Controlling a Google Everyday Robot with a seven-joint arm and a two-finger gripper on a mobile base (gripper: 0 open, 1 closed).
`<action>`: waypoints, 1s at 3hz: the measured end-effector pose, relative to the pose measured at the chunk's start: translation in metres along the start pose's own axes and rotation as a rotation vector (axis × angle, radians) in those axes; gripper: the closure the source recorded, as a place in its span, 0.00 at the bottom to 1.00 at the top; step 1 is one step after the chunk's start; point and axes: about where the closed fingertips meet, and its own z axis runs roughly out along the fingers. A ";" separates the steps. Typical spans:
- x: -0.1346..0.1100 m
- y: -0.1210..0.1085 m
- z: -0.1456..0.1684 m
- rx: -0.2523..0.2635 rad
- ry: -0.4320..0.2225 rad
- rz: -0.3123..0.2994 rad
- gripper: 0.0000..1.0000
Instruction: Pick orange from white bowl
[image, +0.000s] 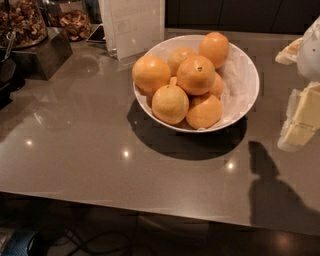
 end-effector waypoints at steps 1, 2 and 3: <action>-0.002 -0.002 -0.002 0.005 -0.011 0.000 0.00; -0.022 -0.012 0.003 -0.014 -0.057 -0.031 0.00; -0.065 -0.027 0.016 -0.052 -0.128 -0.101 0.00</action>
Offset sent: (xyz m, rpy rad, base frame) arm 0.0346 0.0389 0.0036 0.0982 0.0176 0.1057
